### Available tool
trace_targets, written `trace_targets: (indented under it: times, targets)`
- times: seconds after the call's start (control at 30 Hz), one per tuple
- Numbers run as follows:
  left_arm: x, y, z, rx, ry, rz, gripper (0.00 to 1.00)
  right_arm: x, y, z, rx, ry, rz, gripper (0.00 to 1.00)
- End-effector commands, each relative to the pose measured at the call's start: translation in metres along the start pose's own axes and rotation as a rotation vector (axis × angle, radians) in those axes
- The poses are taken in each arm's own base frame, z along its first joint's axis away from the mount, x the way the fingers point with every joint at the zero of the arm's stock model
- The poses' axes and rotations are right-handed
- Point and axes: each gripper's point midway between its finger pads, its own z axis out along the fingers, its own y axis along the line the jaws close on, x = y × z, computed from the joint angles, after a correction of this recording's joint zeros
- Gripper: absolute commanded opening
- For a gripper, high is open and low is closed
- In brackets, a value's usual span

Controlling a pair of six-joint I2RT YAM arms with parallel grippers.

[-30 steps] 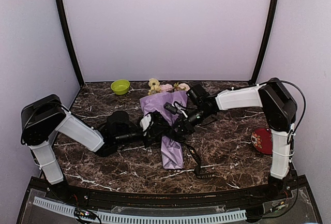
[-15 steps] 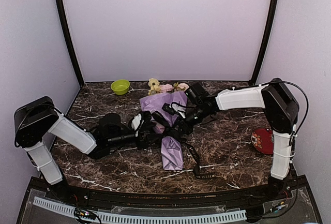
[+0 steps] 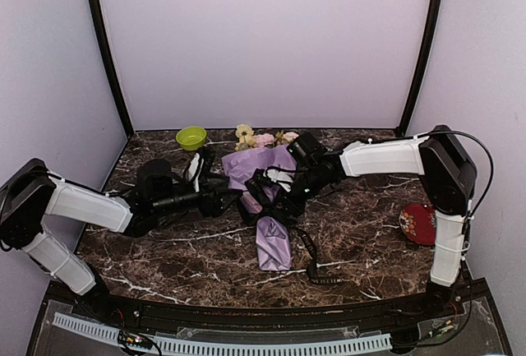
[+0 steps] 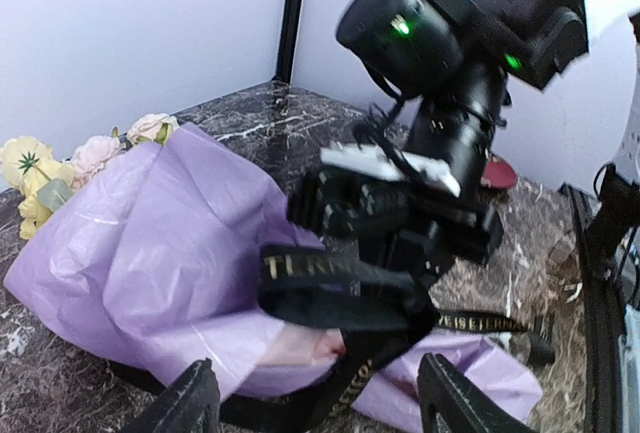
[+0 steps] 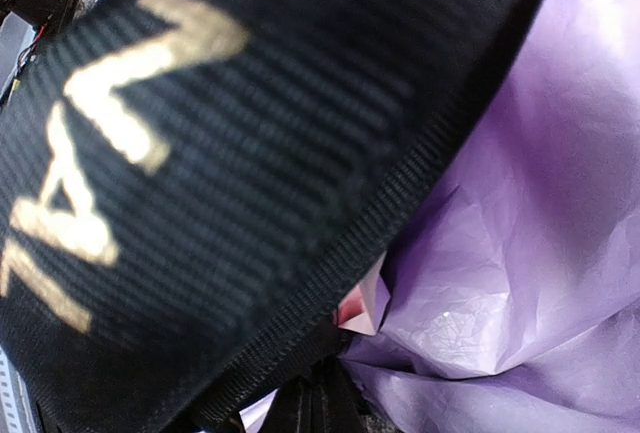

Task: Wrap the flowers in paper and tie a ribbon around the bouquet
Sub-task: Cross the half-tied ribbon over the folded bouquet.

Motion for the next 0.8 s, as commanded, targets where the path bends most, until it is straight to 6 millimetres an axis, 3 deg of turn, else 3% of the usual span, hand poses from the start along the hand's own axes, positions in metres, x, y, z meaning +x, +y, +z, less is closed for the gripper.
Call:
trace_targets:
  times: [0.0,0.17,0.33,0.43,0.53,0.67,0.77]
  targets:
    - [-0.024,-0.006,0.023,0.131,0.030,-0.169,0.72,-0.021,0.001,-0.013,0.032,-0.043,-0.049,0.00]
    - [-0.022,-0.017,0.040,0.242,0.042,-0.185,0.72,-0.024,0.003,-0.015,0.032,-0.060,-0.049,0.00]
    - [-0.006,-0.003,0.061,0.202,0.129,-0.172,0.71,-0.023,0.005,-0.016,0.032,-0.061,-0.048,0.00]
    - [-0.009,-0.003,0.061,0.204,0.100,-0.157,0.69,-0.023,0.006,-0.018,0.032,-0.068,-0.051,0.00]
    - [-0.009,-0.002,0.062,0.201,0.090,-0.149,0.61,-0.024,0.008,-0.018,0.028,-0.071,-0.052,0.00]
    - [-0.004,0.000,0.063,0.189,0.107,-0.134,0.65,-0.025,0.008,-0.019,0.027,-0.072,-0.053,0.00]
    - [-0.011,0.009,0.058,0.125,0.088,-0.100,0.67,-0.024,0.008,-0.019,0.024,-0.072,-0.053,0.00]
